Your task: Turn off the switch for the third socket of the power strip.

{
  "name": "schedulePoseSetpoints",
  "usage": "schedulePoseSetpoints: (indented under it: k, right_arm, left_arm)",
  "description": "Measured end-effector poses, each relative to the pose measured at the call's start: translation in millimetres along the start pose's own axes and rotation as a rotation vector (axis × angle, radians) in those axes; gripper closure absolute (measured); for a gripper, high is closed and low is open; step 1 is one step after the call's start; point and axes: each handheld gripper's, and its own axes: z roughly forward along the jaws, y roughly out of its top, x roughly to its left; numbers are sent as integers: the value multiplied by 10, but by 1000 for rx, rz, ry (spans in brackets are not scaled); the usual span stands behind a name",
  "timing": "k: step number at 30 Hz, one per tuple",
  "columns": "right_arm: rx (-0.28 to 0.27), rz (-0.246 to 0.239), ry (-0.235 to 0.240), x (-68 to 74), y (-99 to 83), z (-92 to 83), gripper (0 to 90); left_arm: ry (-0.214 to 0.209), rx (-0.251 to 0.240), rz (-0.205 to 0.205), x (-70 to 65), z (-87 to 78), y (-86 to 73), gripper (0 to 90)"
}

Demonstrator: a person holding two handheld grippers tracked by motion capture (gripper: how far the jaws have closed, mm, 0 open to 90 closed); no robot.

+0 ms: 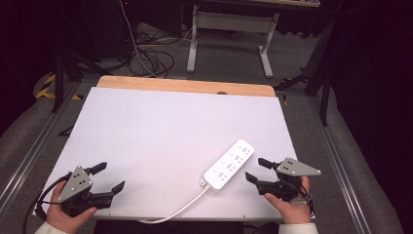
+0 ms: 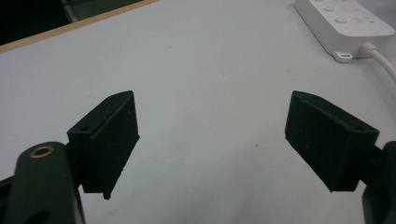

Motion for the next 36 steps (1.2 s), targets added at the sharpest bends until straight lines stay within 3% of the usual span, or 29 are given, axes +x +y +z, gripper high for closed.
schedulePoseSetpoints:
  k: [9, 13, 23, 26, 32, 36]
  right_arm:
    - [-1, 2, 23, -65, -242, 19, 254]
    - [-10, 33, 39, -92, -360, 28, 238]
    - [48, 43, 2, -94, -590, 35, 240]
    - [62, 37, -7, -86, -615, 34, 240]
    - [19, 23, -18, -97, -578, 21, 235]
    - [20, 9, -18, -91, -578, 23, 235]
  left_arm:
    - [3, -2, 0, 11, -9, -1, 178]
    - [5, -4, -2, 10, -11, 0, 178]
    - [-13, 18, 0, 20, 3, -15, 165]
    - [-14, 31, 1, 24, 20, -20, 163]
    - [-4, 19, -14, 30, 3, -20, 165]
    - [-8, 17, -8, 40, 11, -20, 165]
